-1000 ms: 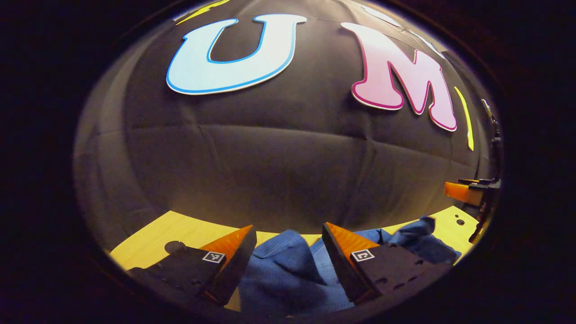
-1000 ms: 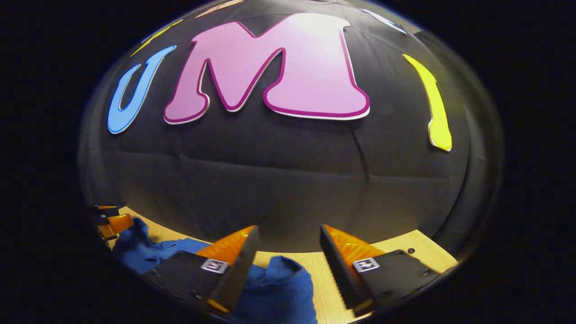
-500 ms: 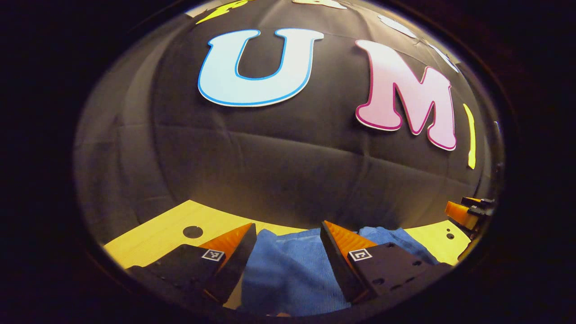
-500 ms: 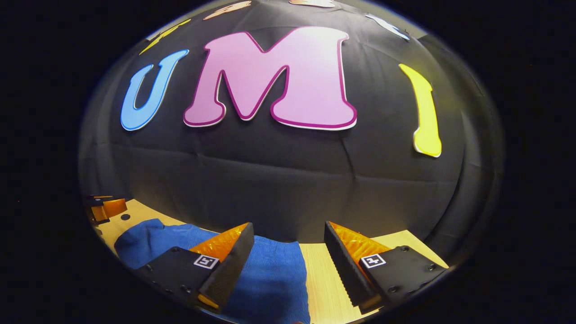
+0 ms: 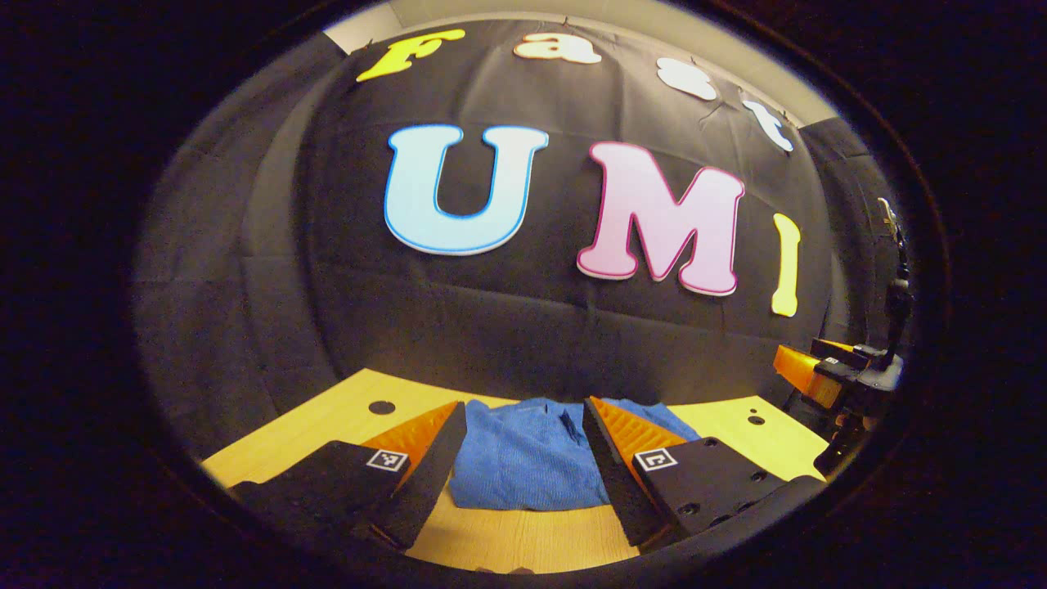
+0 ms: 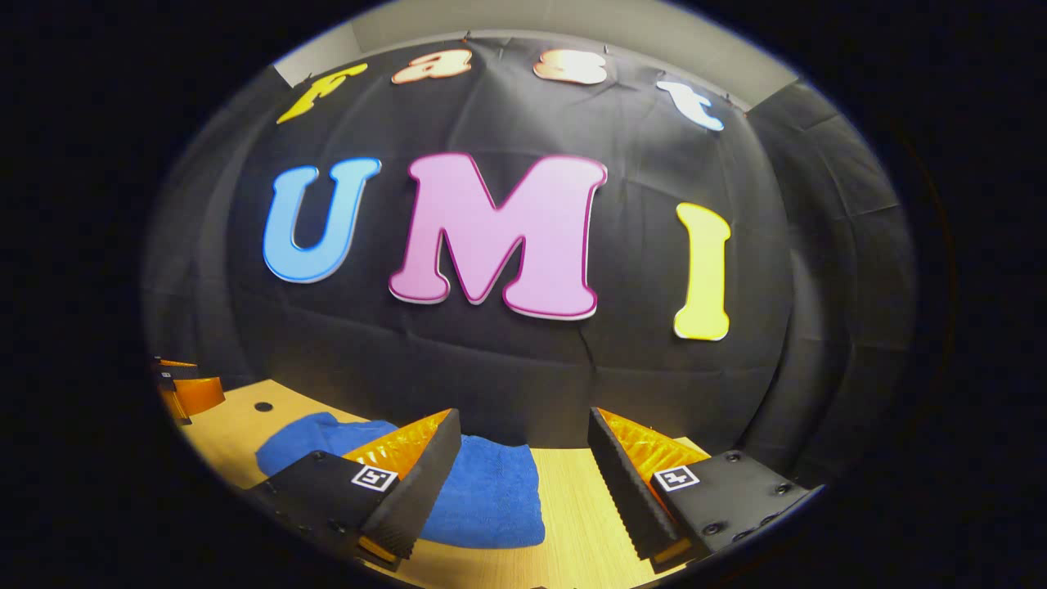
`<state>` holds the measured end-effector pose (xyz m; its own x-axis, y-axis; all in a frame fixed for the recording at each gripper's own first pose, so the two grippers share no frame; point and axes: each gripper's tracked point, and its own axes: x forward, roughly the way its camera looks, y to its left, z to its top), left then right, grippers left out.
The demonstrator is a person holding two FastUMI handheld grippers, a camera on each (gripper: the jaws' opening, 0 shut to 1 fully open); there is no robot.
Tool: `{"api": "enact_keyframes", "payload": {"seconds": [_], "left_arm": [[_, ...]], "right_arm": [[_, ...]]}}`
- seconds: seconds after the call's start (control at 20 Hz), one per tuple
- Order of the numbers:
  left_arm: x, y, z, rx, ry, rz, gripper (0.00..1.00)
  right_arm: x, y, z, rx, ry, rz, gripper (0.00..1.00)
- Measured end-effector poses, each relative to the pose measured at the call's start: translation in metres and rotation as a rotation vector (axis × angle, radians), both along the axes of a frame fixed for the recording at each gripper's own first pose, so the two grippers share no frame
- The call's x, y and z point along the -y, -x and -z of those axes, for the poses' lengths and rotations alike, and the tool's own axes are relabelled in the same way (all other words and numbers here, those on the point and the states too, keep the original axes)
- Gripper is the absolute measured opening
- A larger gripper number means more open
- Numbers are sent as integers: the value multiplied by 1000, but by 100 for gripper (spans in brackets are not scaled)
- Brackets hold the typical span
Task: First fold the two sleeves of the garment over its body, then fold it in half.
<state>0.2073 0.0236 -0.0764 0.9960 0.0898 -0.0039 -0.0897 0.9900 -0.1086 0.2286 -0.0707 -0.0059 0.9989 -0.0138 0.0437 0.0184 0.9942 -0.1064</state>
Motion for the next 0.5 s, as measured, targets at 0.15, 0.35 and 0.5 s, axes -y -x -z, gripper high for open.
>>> {"api": "enact_keyframes", "payload": {"seconds": [0.15,0.35,0.5], "left_arm": [[-17,58,-29,113,-50,-114,82],[9,127,-39,169,-39,-73,82],[34,176,-43,148,-7,-17,82]], "right_arm": [[2,51,-20,26,132,21,98],[-29,113,-47,82,140,-87,98],[-47,165,-65,147,134,-198,97]]}}
